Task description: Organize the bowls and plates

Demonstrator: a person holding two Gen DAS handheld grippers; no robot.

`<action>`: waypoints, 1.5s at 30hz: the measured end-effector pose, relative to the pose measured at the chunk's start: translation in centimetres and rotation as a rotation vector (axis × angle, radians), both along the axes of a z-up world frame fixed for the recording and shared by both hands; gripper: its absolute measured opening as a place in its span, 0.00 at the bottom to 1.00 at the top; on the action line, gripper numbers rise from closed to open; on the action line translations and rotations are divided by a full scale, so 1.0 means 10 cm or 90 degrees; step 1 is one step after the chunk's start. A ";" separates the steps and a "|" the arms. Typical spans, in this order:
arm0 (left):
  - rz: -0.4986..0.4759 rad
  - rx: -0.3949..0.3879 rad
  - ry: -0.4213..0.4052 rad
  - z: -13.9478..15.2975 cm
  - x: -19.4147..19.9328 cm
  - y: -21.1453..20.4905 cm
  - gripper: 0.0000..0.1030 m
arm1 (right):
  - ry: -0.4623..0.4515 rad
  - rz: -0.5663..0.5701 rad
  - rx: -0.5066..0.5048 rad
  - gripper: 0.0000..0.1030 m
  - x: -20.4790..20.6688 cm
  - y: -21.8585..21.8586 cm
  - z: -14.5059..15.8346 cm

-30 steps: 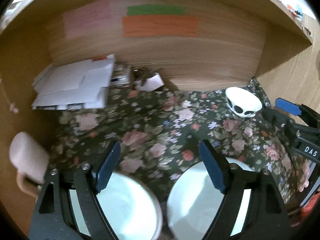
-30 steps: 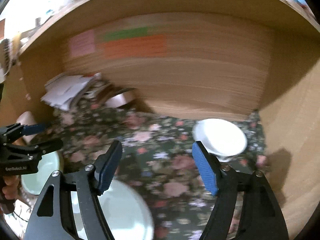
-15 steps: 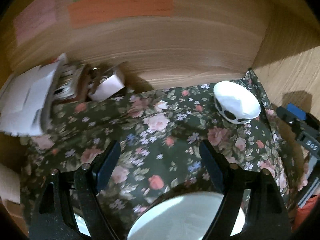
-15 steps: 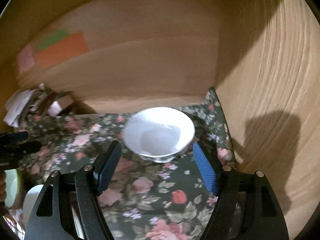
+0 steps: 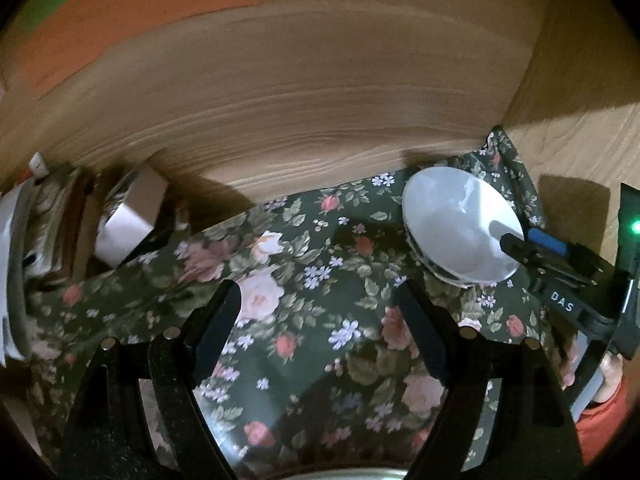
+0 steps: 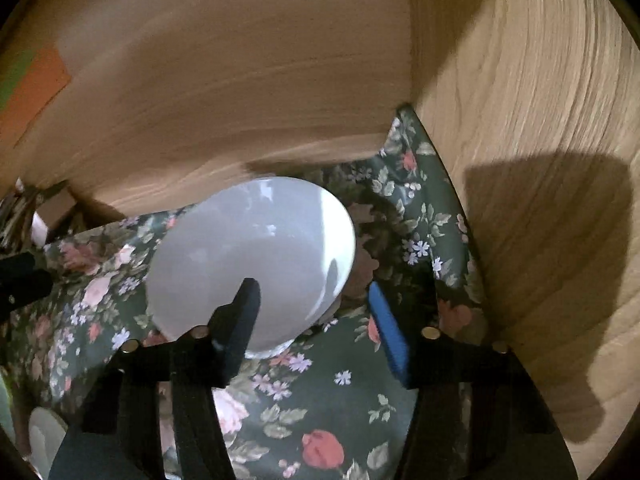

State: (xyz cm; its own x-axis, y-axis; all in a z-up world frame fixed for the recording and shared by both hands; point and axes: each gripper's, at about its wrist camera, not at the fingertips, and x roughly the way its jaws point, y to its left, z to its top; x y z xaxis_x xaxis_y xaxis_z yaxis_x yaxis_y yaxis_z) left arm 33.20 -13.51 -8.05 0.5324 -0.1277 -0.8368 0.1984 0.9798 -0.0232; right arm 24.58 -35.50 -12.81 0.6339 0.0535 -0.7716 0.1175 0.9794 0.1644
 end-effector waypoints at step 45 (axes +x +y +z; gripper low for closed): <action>-0.034 0.007 0.118 -0.75 0.38 -0.17 0.35 | 0.073 0.173 0.068 0.23 0.19 0.70 -0.26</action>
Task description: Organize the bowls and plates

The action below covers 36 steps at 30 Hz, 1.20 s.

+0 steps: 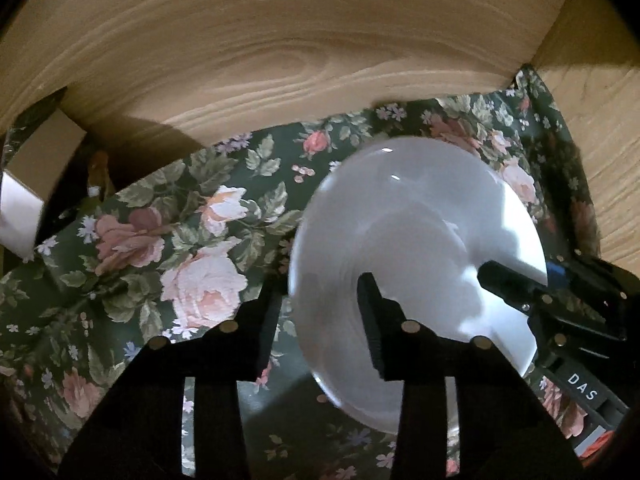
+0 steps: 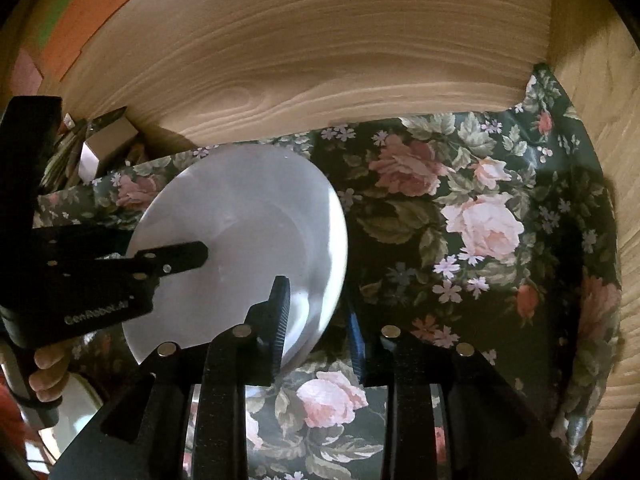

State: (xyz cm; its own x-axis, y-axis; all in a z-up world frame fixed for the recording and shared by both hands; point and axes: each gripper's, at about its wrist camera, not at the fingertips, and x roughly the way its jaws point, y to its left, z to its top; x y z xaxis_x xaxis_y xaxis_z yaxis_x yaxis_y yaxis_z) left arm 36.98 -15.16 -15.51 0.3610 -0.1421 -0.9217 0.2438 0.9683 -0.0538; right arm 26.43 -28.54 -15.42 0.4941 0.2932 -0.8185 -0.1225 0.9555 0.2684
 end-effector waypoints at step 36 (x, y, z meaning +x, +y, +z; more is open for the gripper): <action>0.003 0.002 -0.118 0.73 -0.70 0.23 0.24 | -0.116 0.006 0.020 0.17 -0.59 0.24 0.74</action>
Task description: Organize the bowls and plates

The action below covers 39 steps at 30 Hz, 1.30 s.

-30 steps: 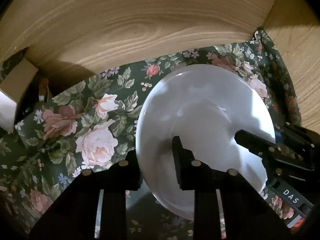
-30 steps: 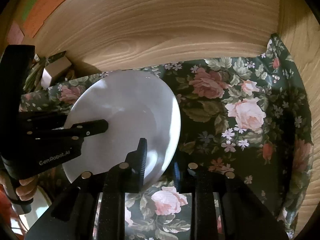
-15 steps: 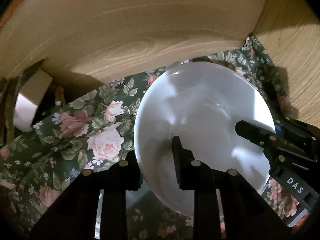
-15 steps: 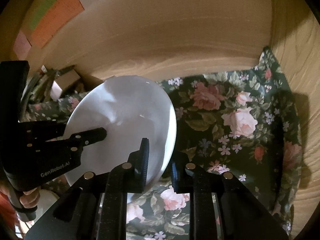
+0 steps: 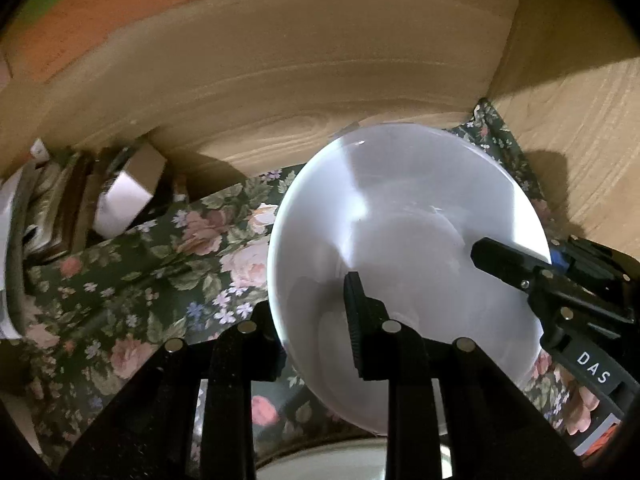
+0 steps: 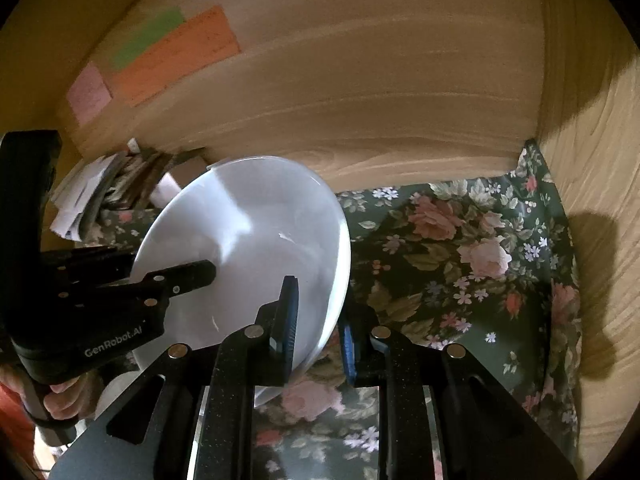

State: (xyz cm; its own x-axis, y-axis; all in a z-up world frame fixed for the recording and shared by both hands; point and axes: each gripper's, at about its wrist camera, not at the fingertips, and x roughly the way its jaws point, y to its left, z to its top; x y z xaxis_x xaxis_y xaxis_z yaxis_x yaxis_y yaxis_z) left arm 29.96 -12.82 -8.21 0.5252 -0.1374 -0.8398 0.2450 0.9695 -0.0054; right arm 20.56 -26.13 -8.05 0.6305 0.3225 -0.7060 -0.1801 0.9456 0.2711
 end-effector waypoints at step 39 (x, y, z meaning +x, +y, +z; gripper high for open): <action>0.118 -0.020 -0.048 0.31 -1.36 1.07 0.24 | -0.051 0.114 0.000 0.17 -0.80 1.05 0.30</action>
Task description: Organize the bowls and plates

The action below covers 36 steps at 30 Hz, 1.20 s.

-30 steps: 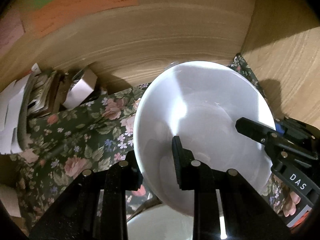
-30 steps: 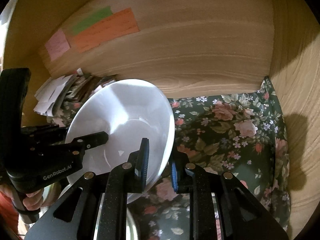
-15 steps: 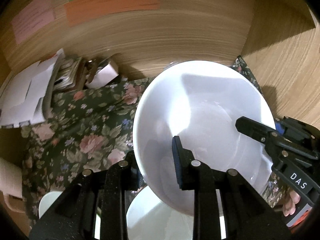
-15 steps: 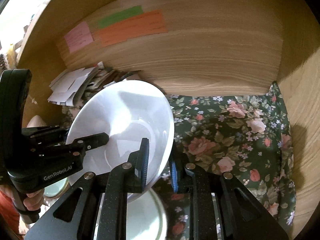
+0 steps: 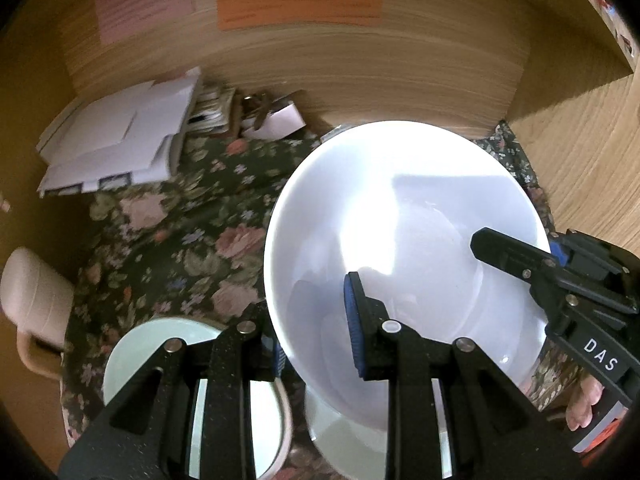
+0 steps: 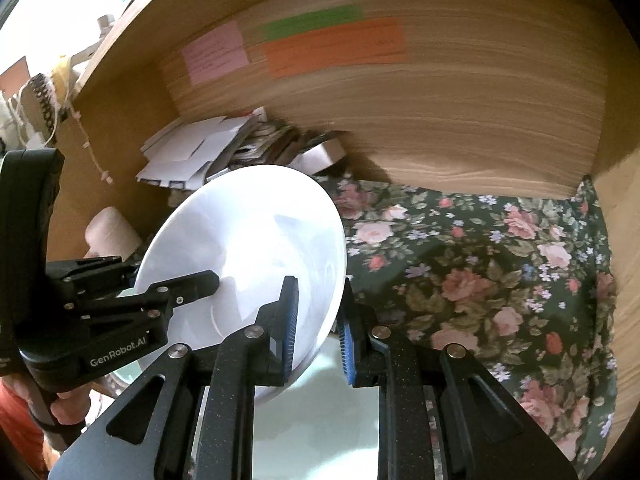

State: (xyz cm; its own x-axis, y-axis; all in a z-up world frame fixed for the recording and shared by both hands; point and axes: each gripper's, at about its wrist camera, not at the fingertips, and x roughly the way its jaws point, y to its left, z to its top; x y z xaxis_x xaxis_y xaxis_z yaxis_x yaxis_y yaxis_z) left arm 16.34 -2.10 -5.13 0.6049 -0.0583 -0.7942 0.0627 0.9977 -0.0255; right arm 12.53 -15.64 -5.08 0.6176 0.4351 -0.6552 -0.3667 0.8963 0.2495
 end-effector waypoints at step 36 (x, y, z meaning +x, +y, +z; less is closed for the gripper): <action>0.129 -0.027 0.023 -0.35 -0.72 1.17 0.24 | 0.035 0.131 0.001 0.17 -0.18 1.18 -0.27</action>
